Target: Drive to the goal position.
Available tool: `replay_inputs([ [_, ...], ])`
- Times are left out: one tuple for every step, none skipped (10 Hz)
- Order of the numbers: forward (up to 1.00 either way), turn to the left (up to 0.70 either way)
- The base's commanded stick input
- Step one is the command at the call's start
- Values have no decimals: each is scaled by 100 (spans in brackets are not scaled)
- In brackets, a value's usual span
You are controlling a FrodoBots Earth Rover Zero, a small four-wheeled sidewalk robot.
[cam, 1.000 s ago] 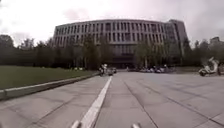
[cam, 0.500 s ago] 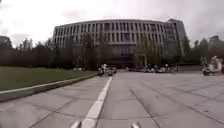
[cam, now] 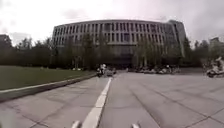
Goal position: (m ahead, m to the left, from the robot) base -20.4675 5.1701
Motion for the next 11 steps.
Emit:
replay_inputs([
  [70,-4],
  [70,-4],
  [70,-4],
  [70,-7],
  [70,-18],
  [70,-27],
  [70,-30],
  [70,-31],
  [70,-31],
  [70,-31],
  [70,-30],
])
